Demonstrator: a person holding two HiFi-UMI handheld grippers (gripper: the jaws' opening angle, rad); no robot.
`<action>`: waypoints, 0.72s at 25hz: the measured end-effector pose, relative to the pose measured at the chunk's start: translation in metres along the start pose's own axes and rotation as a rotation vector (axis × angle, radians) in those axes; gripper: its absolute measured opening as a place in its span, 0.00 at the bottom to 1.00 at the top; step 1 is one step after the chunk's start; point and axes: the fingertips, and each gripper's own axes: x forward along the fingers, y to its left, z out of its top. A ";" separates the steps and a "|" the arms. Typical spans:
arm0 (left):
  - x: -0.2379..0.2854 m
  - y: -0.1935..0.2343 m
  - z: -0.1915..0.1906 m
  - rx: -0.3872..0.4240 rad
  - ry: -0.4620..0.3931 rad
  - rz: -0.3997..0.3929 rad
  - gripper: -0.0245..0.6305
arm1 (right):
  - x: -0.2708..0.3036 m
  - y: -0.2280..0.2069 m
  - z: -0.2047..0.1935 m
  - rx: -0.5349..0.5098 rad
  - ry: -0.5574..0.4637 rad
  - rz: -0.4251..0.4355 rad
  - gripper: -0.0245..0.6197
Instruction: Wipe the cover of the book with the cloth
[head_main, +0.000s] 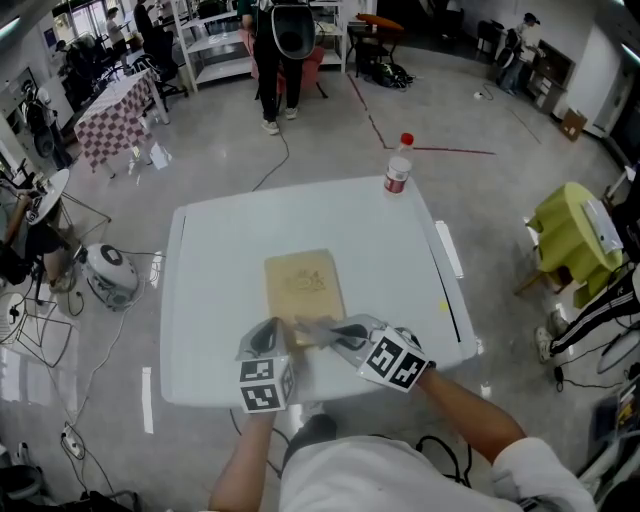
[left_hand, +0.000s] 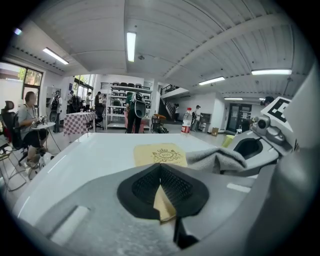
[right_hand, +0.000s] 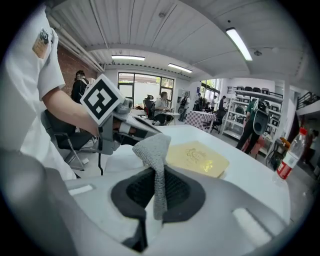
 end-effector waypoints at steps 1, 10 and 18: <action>0.001 0.002 0.000 -0.002 0.000 -0.001 0.05 | -0.001 -0.004 0.008 -0.008 -0.013 -0.007 0.06; 0.009 0.021 0.000 -0.016 -0.003 -0.004 0.05 | 0.027 -0.062 0.067 -0.066 -0.043 -0.105 0.06; 0.011 0.039 0.001 -0.034 0.005 -0.022 0.04 | 0.084 -0.106 0.087 -0.145 0.037 -0.180 0.06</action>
